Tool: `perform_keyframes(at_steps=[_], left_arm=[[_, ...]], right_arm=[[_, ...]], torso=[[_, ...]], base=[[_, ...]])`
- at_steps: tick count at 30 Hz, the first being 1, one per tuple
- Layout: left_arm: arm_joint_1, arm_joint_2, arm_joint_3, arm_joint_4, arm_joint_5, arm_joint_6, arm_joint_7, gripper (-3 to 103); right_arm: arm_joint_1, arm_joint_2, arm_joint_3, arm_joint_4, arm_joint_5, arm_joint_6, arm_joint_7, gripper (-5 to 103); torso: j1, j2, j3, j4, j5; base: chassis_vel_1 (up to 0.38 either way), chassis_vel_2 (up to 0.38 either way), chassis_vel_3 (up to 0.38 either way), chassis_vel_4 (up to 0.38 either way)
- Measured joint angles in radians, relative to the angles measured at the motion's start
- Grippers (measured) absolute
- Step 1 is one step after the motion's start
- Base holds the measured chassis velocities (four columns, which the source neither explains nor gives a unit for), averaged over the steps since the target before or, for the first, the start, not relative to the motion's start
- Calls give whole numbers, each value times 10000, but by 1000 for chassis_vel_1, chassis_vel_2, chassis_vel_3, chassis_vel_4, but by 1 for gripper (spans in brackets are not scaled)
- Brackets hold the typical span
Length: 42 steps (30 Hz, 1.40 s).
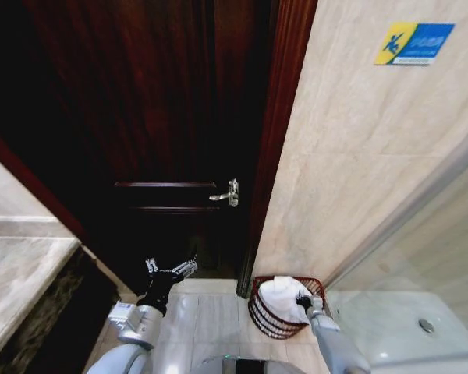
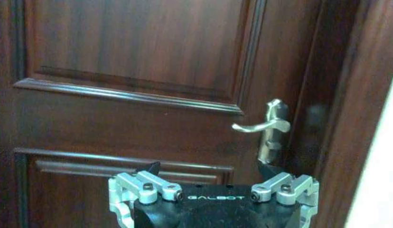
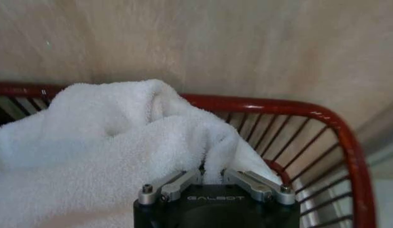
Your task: Discard the used towel into the hamper.
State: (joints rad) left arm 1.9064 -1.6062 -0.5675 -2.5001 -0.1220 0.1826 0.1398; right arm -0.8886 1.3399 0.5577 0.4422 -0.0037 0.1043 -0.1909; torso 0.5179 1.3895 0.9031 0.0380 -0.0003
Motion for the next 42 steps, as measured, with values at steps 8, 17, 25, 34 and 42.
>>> perform_keyframes(at_steps=[8,17,25,34,42], left_arm=[[0,1,0,0,-1,0,0,100],[1,0,0,0,0,0,0,100],[1,1,1,1,0,0,0,100],[1,1,1,0,0,0,0,100],[0,1,0,0,0,0,0,100]], right_arm=[[-302,206,58,25,-666,-453,-89,2],[-450,271,92,-281,-706,-337,40,7],[-1419,-12,-16,1641,-142,96,-191,37],[-2959,-790,260,3971,770,576,-1294,65],[-4305,-375,1257,7052,1940,191,-1891,96]], torso=[[-18,3,-5,1,4],[-17,6,-4,2,2],[-12,2,-2,1,12],[-14,3,-3,0,4],[-14,3,-4,0,2]], base=[[-61,56,33,-21],[25,-27,-22,21],[0,0,0,0],[0,0,0,0],[0,0,0,0]])
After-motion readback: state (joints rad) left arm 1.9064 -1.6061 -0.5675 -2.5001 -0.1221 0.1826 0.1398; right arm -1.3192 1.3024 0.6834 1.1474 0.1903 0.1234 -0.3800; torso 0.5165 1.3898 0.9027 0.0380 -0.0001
